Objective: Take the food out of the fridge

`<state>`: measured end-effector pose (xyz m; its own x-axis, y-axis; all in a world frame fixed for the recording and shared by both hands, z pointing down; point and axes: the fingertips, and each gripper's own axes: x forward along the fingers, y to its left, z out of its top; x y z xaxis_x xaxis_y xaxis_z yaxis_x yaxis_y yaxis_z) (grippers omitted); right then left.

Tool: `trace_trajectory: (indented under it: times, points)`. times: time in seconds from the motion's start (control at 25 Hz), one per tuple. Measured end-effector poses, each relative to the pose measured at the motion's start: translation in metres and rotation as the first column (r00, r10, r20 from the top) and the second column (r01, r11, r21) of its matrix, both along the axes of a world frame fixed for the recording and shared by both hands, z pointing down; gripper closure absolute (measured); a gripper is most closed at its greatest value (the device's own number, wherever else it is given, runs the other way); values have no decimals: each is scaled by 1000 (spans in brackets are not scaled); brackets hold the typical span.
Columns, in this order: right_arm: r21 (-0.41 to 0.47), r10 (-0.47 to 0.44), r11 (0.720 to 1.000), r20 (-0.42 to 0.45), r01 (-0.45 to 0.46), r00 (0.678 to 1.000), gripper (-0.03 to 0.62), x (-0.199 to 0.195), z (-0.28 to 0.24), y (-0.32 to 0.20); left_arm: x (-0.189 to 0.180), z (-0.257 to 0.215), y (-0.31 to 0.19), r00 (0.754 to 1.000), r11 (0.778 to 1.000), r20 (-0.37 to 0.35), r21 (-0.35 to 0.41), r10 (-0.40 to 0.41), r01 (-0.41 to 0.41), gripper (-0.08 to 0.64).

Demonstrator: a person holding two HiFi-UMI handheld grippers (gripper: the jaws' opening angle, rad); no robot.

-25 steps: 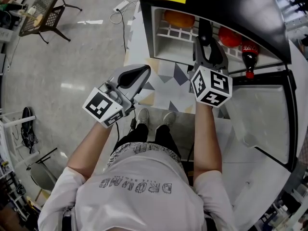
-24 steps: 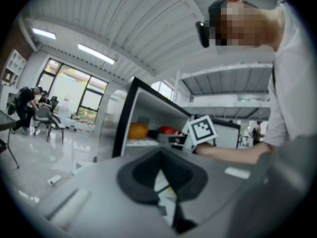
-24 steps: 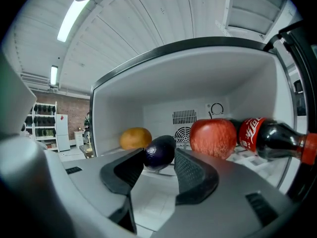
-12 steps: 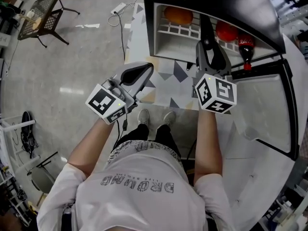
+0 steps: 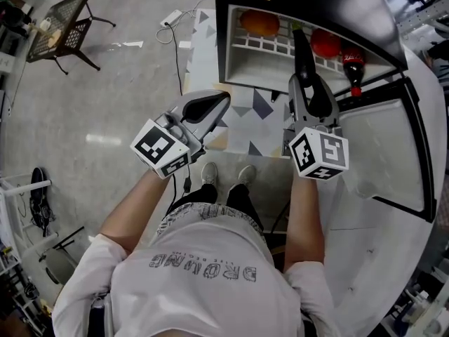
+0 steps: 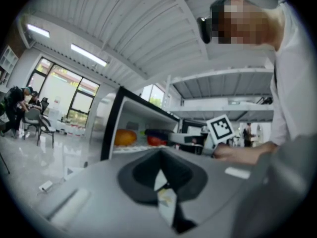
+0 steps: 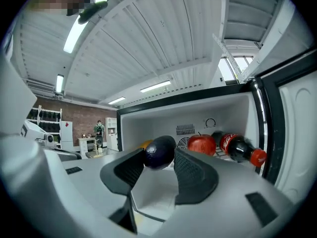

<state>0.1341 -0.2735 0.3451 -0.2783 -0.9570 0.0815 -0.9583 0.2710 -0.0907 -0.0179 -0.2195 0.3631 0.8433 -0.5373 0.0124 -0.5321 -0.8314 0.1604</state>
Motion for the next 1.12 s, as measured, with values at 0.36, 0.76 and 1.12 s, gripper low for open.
trace_trajectory:
  times: [0.36,0.76,1.12]
  points:
    - [-3,-18,1000,18,18,1000,416,-1,0,30,3,-7,7,1000,1000,-3,17,24,-23,552]
    - [-19,-40,999,40,41,998,416,-4,6,62,6,-11,15,999,999,-11,22,40,-40,552]
    - [-48,-67,996,48,69,997,416,-7,16,85,8,-9,19,999,999,-2,20,50,-50,552]
